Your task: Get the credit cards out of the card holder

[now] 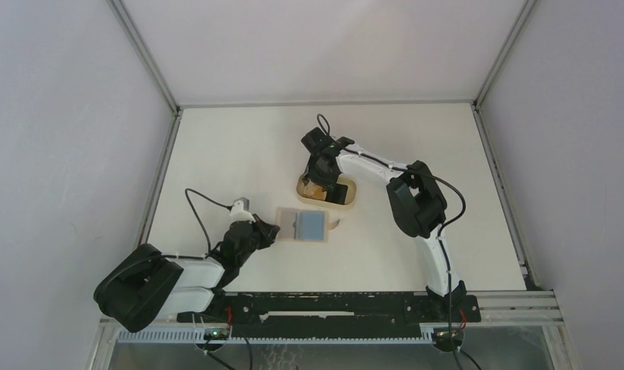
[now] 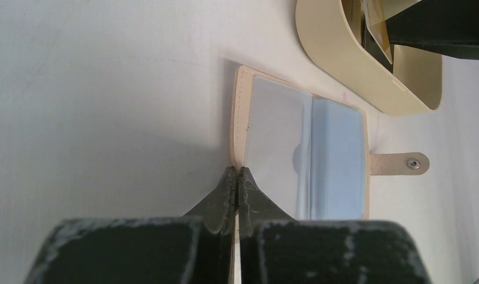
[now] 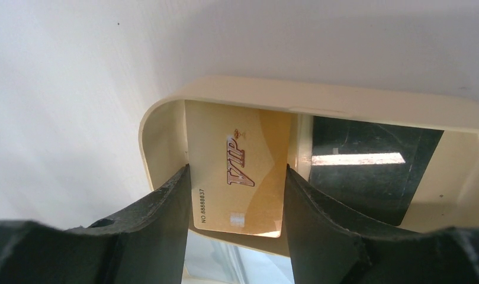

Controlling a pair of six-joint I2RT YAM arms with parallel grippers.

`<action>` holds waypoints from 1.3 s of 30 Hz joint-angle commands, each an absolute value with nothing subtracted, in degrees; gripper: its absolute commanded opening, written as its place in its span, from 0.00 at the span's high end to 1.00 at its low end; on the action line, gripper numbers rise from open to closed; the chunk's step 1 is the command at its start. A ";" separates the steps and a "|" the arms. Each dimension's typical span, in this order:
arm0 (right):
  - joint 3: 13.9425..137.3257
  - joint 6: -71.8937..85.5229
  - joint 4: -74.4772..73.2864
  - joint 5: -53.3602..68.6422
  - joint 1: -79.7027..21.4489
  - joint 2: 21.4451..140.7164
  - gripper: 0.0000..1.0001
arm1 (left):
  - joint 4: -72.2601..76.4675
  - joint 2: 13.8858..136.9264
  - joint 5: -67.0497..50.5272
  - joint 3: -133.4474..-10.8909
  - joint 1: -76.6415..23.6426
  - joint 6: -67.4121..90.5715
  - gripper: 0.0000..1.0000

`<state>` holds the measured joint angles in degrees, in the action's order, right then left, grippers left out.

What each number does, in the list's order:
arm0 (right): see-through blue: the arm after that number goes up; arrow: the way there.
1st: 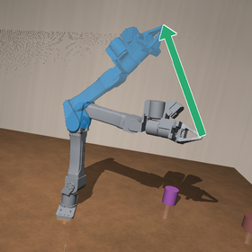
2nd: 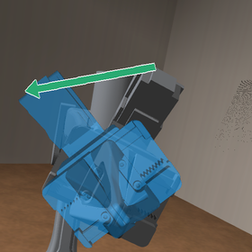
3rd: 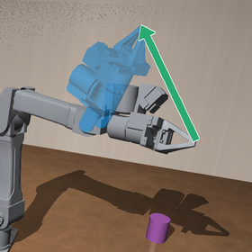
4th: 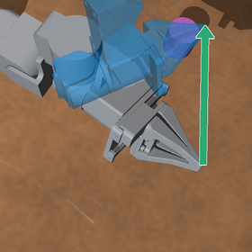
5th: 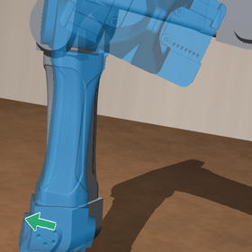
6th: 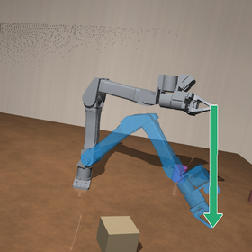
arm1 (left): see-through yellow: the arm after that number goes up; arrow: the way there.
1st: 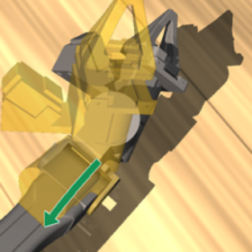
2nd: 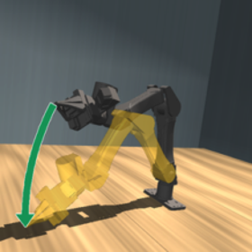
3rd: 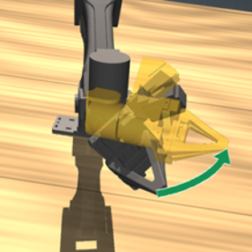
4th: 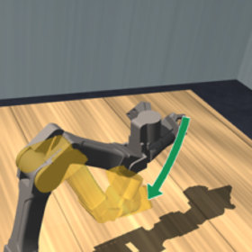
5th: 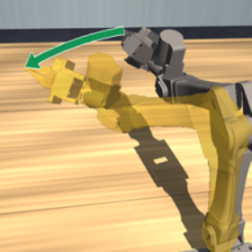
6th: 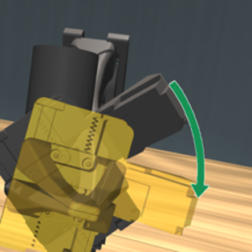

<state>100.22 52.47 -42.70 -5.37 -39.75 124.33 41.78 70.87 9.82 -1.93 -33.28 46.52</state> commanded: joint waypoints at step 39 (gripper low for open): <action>88.78 40.89 -31.54 -15.89 -46.95 102.32 0.01 | 29.57 65.78 7.03 2.11 -31.24 44.59 1.00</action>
<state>97.06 45.84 -40.40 -13.52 -44.14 110.06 39.03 68.49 7.18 -1.83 -31.57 46.24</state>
